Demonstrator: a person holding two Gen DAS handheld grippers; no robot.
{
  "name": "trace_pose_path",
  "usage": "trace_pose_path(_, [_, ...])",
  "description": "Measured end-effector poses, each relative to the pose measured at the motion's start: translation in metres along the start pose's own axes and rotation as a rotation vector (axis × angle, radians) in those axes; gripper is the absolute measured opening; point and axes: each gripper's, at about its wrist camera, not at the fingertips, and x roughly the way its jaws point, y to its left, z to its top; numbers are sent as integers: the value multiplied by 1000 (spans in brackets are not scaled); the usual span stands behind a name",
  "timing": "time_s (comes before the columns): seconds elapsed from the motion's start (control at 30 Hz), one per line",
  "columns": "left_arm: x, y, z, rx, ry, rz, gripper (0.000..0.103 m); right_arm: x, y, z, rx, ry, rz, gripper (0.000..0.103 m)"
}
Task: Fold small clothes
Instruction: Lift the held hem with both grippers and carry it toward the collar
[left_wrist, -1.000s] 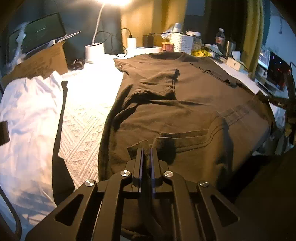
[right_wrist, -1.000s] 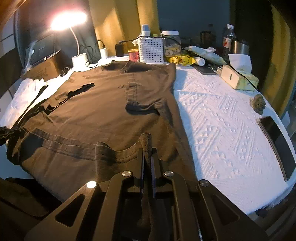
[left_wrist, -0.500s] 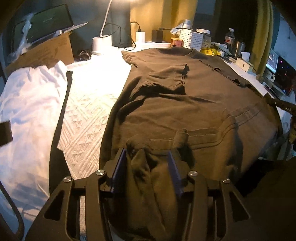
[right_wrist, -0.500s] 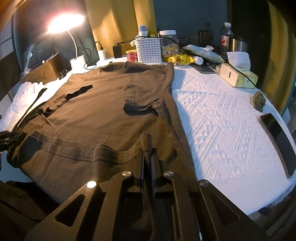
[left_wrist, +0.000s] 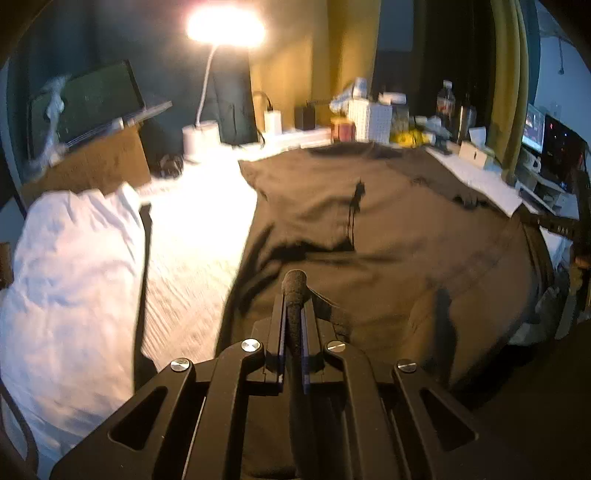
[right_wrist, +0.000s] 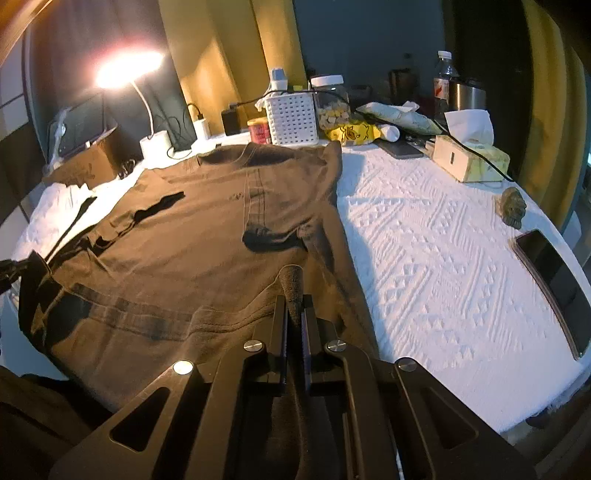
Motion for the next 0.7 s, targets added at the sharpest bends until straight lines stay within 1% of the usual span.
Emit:
trace_pose_path(0.07, [-4, 2, 8, 3, -23, 18, 5, -1, -2, 2, 7, -6, 5, 7])
trace_pose_path(0.2, [-5, 9, 20, 7, -37, 52, 5, 0, -11, 7, 32, -15, 6, 7])
trace_pose_path(0.37, [-7, 22, 30, -12, -62, 96, 5, -1, -21, 14, 69, -32, -7, 7])
trace_pose_path(0.6, [-8, 33, 43, -40, -95, 128, 5, -3, -33, 23, 103, -51, -19, 7])
trace_pose_path(0.7, [-8, 33, 48, -30, -110, 148, 5, -2, -36, 28, 107, -55, -22, 7])
